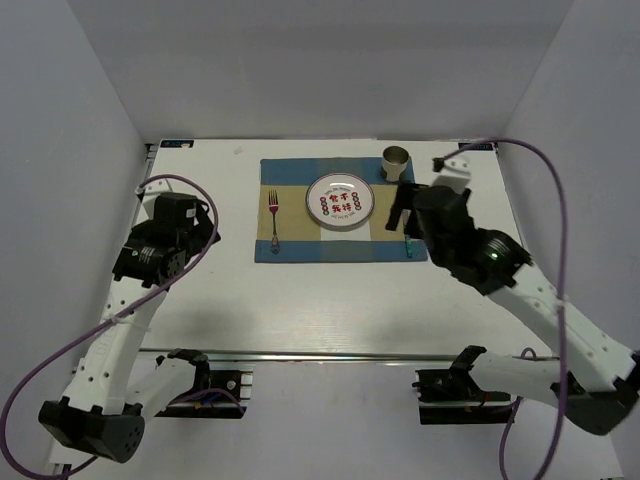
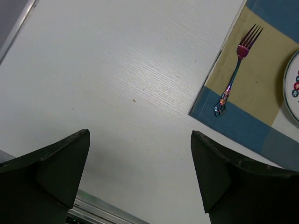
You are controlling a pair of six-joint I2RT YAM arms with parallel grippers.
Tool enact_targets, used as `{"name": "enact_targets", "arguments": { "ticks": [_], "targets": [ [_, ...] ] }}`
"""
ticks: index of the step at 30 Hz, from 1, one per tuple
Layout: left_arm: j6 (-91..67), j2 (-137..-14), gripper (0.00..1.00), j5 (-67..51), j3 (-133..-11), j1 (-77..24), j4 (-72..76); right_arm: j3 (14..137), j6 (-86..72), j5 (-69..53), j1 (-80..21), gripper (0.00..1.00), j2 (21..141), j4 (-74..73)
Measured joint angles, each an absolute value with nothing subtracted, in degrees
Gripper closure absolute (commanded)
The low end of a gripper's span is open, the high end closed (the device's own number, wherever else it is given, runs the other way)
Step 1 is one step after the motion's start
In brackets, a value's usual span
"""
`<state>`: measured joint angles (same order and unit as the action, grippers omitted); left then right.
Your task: Set the dinner table for one person
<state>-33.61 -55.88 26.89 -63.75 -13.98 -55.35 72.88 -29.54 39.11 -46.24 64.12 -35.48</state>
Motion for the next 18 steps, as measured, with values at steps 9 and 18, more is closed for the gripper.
{"name": "enact_targets", "arguments": {
  "ticks": [9,18],
  "targets": [
    [-32.27,-50.85,0.02,27.59,-70.43,-13.98,-62.85,73.01,-32.42,48.27,-46.24,0.11,46.09,-59.46],
    [-31.03,-48.14,0.02,26.74,-74.24,-13.98,-66.41,75.22,-36.45,51.33,-46.26,0.11,38.35,-72.77]
  ]
}}
